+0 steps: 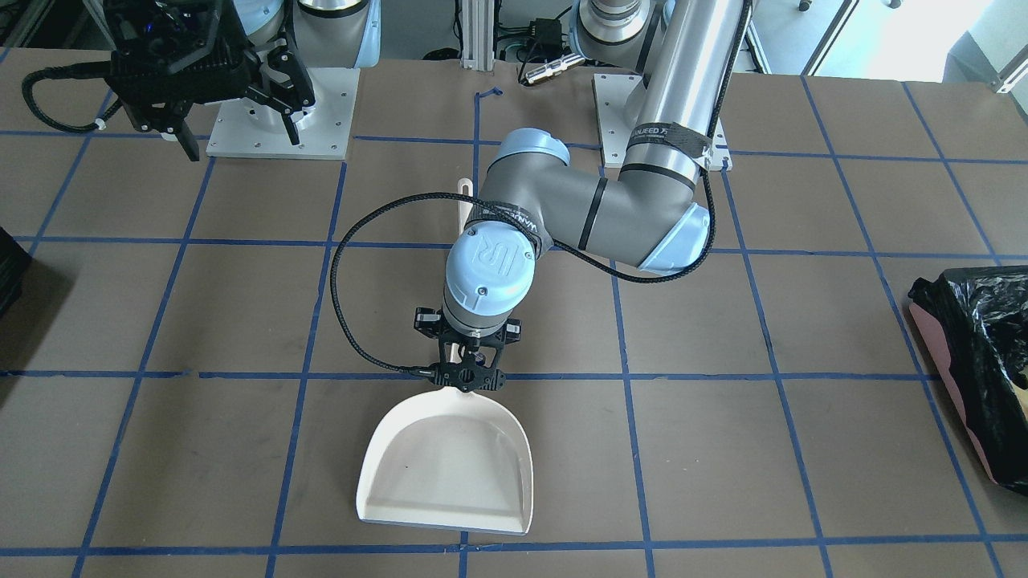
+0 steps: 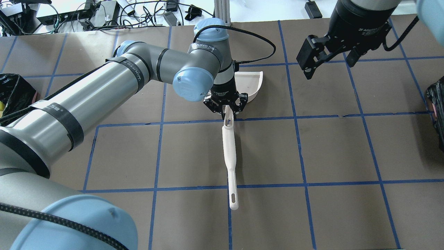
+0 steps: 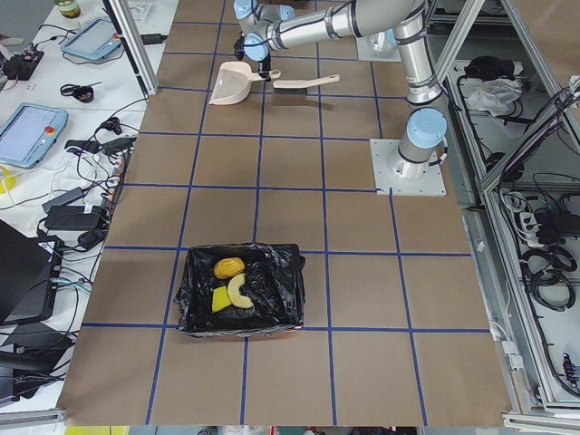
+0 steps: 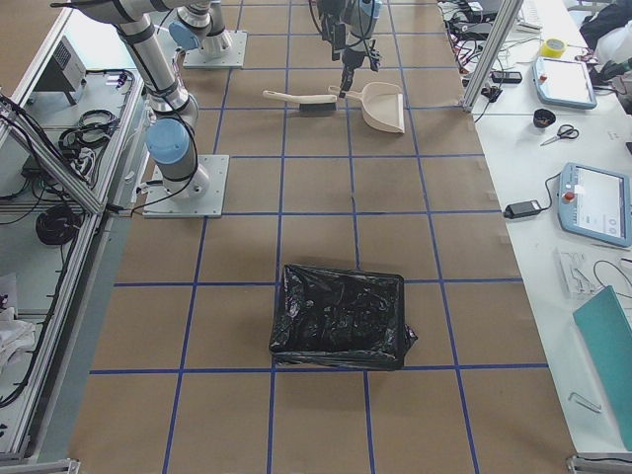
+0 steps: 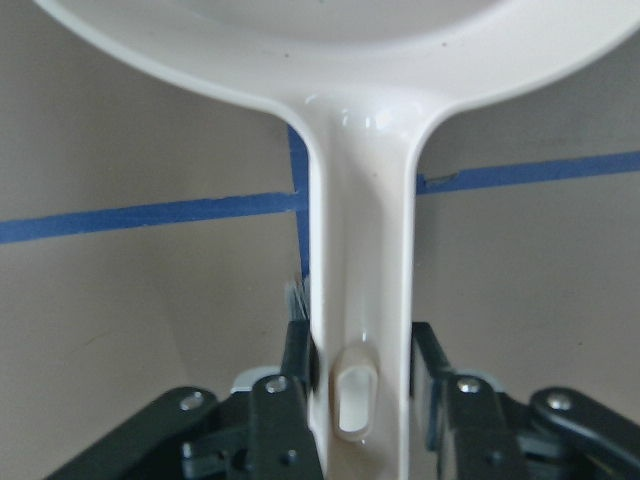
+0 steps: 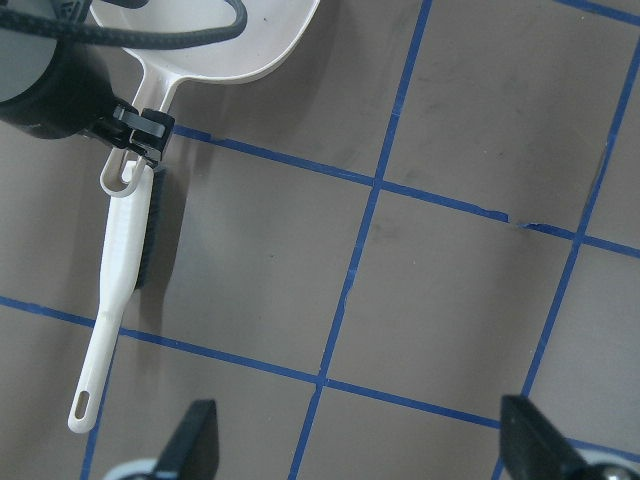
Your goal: Sweep and dump trash in nearest bin
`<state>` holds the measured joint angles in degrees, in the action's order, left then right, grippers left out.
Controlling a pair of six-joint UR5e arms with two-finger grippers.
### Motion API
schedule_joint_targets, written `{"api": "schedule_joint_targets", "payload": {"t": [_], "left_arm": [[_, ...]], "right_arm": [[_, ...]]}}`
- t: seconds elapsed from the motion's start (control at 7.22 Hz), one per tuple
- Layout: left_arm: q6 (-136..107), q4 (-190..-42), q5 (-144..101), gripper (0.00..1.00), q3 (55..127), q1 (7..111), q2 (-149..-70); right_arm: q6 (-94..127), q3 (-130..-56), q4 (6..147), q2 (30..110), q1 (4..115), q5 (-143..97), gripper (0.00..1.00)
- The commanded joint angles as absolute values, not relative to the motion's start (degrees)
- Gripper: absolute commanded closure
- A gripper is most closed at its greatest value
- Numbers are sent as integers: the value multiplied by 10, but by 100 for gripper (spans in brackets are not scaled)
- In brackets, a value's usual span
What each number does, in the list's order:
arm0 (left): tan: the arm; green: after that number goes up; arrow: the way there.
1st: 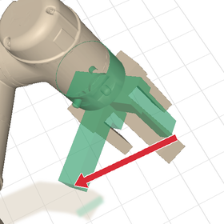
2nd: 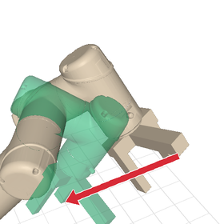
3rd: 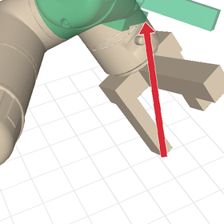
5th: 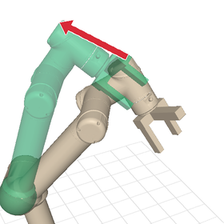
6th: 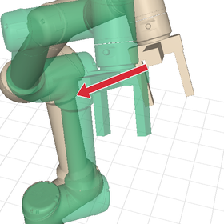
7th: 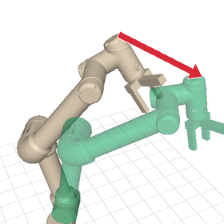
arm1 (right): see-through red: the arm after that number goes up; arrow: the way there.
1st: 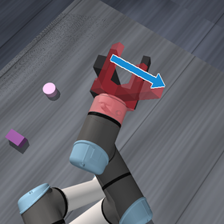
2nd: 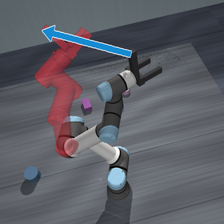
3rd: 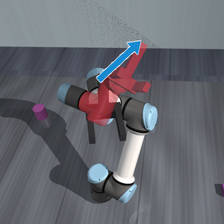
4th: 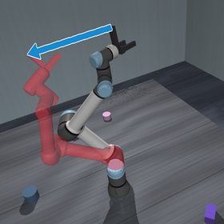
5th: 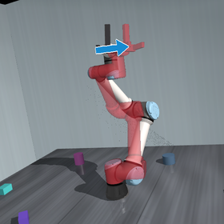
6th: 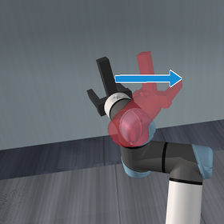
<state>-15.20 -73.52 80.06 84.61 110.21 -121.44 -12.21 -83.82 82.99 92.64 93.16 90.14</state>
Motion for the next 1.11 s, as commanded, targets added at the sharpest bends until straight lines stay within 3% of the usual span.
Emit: {"api": "schedule_joint_targets", "payload": {"t": [0.0,0.42,0.97], "left_arm": [[-164,-741,803,0,846,1102,-1205],[-174,-739,821,0,840,1084,-1158],[-1,-827,874,0,811,897,-1042]], "right_arm": [[-123,-838,831,926,932,902,0],[-120,-838,831,926,931,902,0],[-116,-838,831,926,932,899,0]]}}
